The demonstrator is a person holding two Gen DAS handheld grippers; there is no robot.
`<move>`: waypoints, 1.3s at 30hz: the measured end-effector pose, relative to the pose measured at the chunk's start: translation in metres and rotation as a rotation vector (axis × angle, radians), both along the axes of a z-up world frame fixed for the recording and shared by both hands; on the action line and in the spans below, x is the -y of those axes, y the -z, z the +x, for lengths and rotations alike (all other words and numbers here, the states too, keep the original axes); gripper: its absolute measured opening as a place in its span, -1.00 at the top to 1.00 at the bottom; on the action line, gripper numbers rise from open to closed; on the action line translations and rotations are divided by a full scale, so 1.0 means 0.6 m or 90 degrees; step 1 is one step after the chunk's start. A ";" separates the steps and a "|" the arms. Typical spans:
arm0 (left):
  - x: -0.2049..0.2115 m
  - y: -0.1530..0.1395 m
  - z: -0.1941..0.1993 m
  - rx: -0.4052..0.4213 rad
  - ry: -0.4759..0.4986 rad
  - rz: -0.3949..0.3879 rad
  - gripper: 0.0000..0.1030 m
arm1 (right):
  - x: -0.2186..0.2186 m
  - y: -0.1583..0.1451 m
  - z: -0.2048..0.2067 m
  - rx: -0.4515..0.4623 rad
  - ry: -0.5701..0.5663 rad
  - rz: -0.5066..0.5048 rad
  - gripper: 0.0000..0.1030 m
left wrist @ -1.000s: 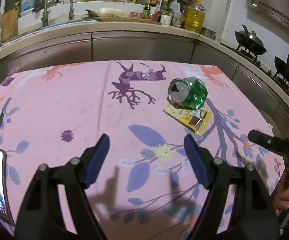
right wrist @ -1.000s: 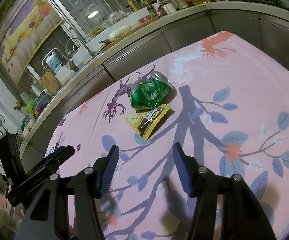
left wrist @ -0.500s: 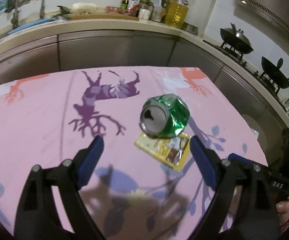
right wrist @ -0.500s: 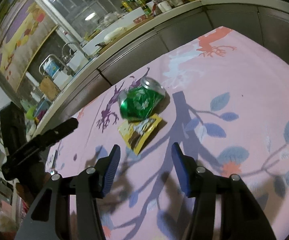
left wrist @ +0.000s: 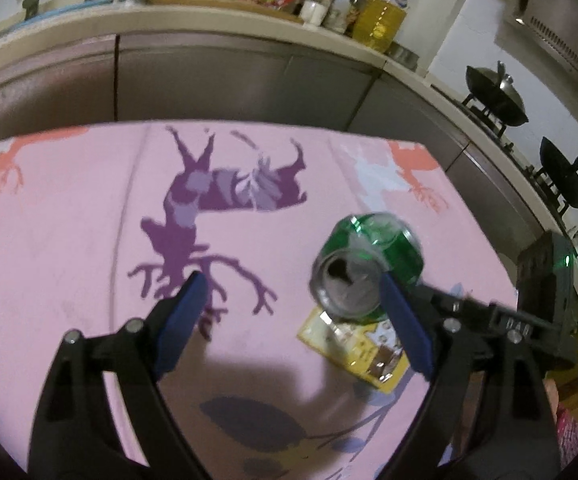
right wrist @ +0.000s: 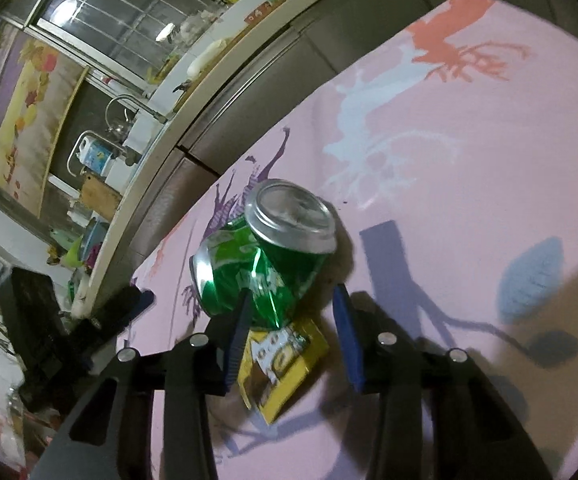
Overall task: Collect trash
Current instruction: 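Grasp the green can with the right tool while the left tool grasps the yellow packet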
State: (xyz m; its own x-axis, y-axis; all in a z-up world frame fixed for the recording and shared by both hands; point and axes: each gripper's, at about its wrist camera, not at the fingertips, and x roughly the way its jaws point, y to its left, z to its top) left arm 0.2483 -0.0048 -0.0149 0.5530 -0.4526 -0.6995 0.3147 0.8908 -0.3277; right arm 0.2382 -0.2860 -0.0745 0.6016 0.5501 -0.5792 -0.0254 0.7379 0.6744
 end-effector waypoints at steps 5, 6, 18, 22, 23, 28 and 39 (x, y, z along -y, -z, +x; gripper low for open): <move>-0.009 0.021 -0.008 -0.010 0.005 0.004 -0.63 | -0.010 0.011 0.022 0.002 -0.006 0.024 0.68; -0.009 0.024 -0.010 -0.010 0.008 0.009 -0.63 | -0.011 0.014 0.025 0.000 -0.010 0.031 0.70; 0.052 0.053 -0.043 -0.070 0.081 0.001 -0.65 | 0.068 0.006 0.013 0.028 0.085 0.109 0.90; 0.037 0.067 -0.056 -0.140 0.074 -0.112 -0.65 | 0.103 0.009 0.002 0.038 0.120 0.110 0.90; 0.037 0.071 -0.056 -0.153 0.076 -0.127 -0.65 | 0.112 0.012 -0.002 0.038 0.127 0.108 0.90; 0.050 0.086 -0.041 -0.205 0.077 -0.191 -0.39 | 0.126 0.036 -0.012 0.025 0.141 0.112 0.90; 0.090 0.099 0.009 -0.242 0.059 -0.239 0.21 | 0.117 0.044 -0.019 0.024 0.111 0.100 0.92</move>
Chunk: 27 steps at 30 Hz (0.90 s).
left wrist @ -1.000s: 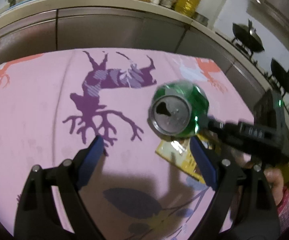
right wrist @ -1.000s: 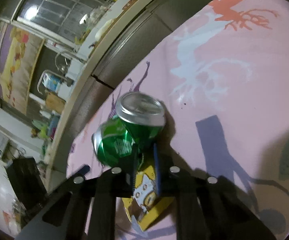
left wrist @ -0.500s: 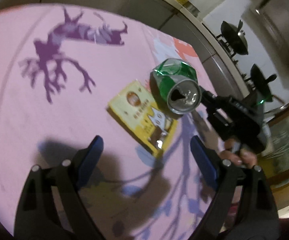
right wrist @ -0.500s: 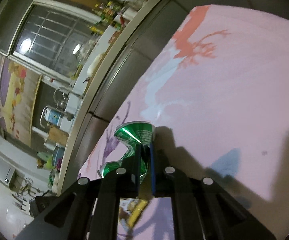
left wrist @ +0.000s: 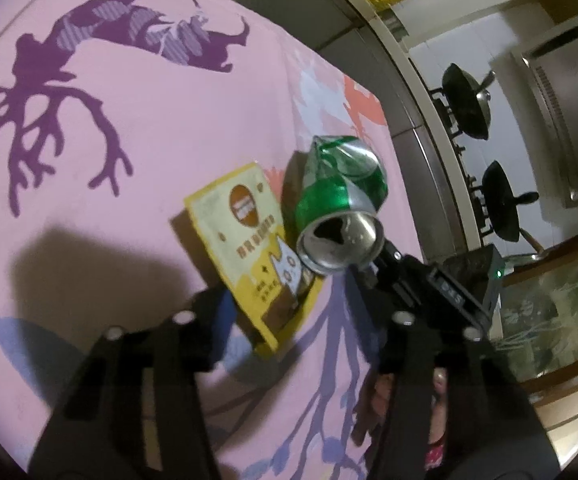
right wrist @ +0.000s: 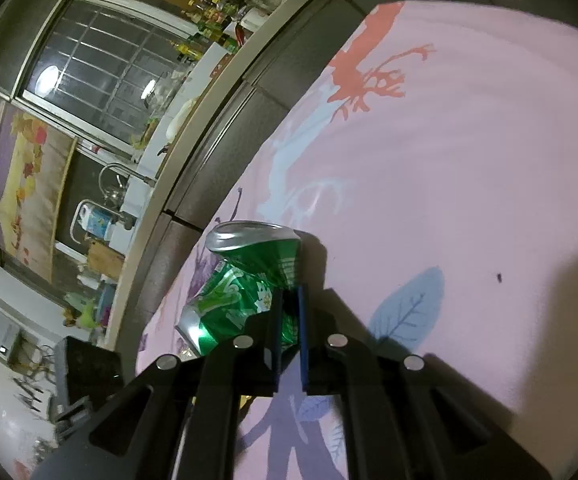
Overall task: Collect trash
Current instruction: 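Grasp the green can with the right tool while the left tool grasps the yellow packet, then carry the can and packet to the beige bin and release both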
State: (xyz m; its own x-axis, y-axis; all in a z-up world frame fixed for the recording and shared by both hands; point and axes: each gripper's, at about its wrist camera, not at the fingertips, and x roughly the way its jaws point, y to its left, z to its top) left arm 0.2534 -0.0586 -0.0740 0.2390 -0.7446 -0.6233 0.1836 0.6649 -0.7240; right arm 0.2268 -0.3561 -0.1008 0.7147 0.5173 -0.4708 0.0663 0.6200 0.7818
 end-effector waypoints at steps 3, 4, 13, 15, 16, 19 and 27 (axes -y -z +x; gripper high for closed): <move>0.007 0.012 0.010 -0.017 0.004 0.010 0.72 | 0.006 0.008 -0.001 -0.001 -0.005 0.051 0.92; 0.009 0.016 0.011 -0.021 0.007 0.009 0.86 | 0.007 0.008 -0.001 -0.001 -0.009 0.057 0.92; 0.009 0.021 0.015 -0.021 0.013 0.012 0.95 | 0.000 0.008 0.002 -0.007 -0.009 0.084 0.90; 0.005 0.021 0.016 -0.021 0.014 0.013 0.95 | 0.002 0.008 -0.001 -0.007 0.001 0.086 0.90; 0.004 0.021 0.016 -0.022 0.014 0.013 0.95 | 0.003 0.007 -0.003 -0.006 0.005 0.086 0.89; -0.004 0.022 0.014 -0.023 0.014 0.011 0.95 | 0.003 0.004 -0.011 -0.002 0.010 0.069 0.89; -0.043 -0.004 0.018 0.005 -0.018 0.004 0.95 | -0.015 -0.013 -0.020 0.019 0.000 -0.018 0.59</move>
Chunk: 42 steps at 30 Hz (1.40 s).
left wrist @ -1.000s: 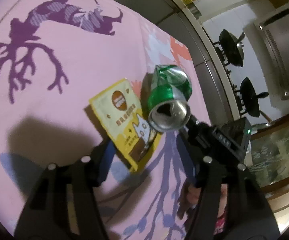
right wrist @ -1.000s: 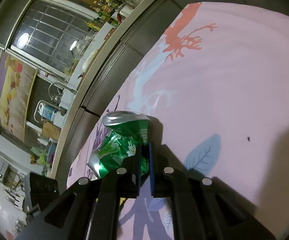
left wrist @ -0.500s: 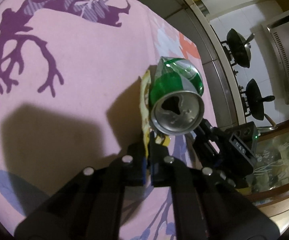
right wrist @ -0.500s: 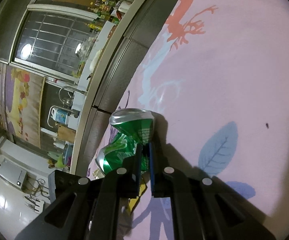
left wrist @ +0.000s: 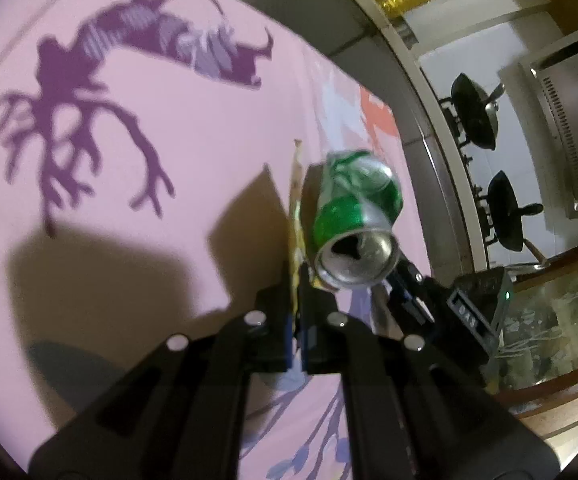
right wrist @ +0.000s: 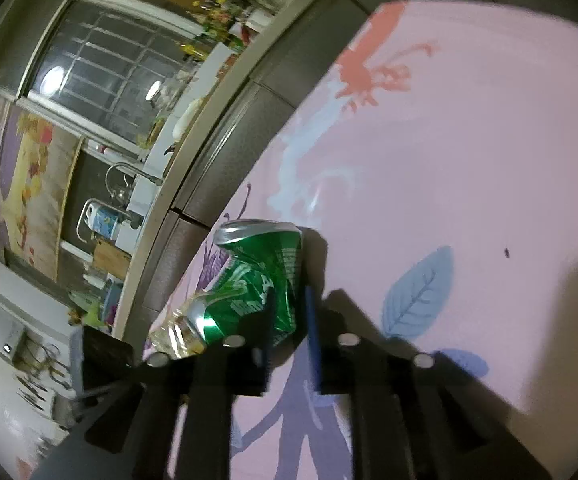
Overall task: Collect trash
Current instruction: 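Carry the can and packet to the beige bin and release both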
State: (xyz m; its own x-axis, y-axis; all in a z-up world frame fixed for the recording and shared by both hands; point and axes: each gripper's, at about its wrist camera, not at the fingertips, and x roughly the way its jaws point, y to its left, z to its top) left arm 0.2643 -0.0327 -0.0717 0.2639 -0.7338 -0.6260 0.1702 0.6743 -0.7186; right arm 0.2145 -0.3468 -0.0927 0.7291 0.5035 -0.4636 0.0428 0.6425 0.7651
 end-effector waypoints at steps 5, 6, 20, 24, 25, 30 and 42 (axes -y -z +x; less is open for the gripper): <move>-0.022 -0.020 0.014 0.023 -0.016 0.014 0.96 | -0.007 -0.018 -0.007 0.022 0.000 -0.074 0.11; -0.023 -0.023 0.016 0.025 -0.017 0.016 0.96 | -0.006 -0.017 -0.004 0.018 -0.004 -0.077 0.11; 0.029 -0.010 0.046 0.029 0.020 0.083 0.96 | -0.049 -0.011 0.067 -0.004 -0.093 -0.103 0.66; 0.032 -0.022 0.038 0.034 0.023 0.077 0.96 | -0.024 -0.035 0.037 0.027 -0.062 -0.106 0.71; 0.037 -0.027 0.036 0.037 0.026 0.078 0.96 | -0.012 -0.041 0.029 0.033 -0.050 -0.104 0.72; 0.112 -0.064 0.017 0.063 0.070 0.074 0.96 | 0.091 -0.071 -0.034 0.058 0.043 -0.097 0.75; 0.545 -0.131 -0.068 0.128 0.318 0.071 0.95 | 0.436 -0.093 -0.281 0.062 0.328 -0.135 0.78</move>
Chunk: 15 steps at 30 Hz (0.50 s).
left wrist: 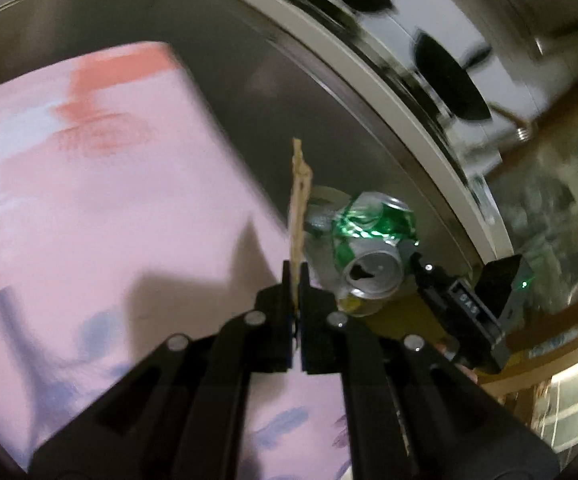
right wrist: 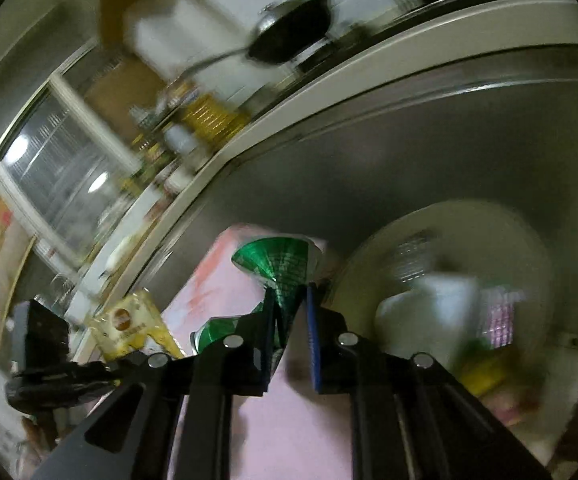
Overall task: Collect trash
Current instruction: 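Carry the can and packet to the beige bin and release both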
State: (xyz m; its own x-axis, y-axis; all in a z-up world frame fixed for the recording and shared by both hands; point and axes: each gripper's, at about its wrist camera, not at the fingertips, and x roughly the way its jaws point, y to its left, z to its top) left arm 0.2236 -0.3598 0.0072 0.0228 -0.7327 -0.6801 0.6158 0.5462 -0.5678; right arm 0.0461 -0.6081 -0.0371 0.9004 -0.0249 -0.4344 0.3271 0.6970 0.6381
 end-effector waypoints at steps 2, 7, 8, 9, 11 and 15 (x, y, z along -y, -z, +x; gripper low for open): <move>0.067 0.004 -0.018 0.006 0.034 0.012 0.95 | 0.039 0.005 -0.028 -0.012 0.033 -0.012 0.78; 0.209 0.038 -0.041 0.059 0.088 0.096 0.95 | 0.093 -0.001 -0.053 -0.085 0.065 -0.123 0.78; 0.226 0.047 -0.041 0.071 0.091 0.118 0.95 | 0.097 -0.003 -0.051 -0.105 0.063 -0.151 0.78; 0.243 0.056 -0.041 0.084 0.094 0.143 0.95 | 0.100 -0.004 -0.048 -0.120 0.060 -0.174 0.78; 0.274 0.073 -0.042 0.118 0.101 0.196 0.95 | 0.103 -0.002 -0.045 -0.150 0.052 -0.222 0.78; 0.314 0.101 -0.045 0.143 0.116 0.251 0.95 | 0.084 0.004 -0.026 -0.216 0.027 -0.337 0.78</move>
State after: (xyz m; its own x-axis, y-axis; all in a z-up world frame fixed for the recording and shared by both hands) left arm 0.1965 -0.5482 -0.0534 0.0967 -0.4259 -0.8996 0.8047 0.5653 -0.1811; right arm 0.0306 -0.6585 -0.0396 0.7085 -0.3466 -0.6147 0.4844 0.8723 0.0664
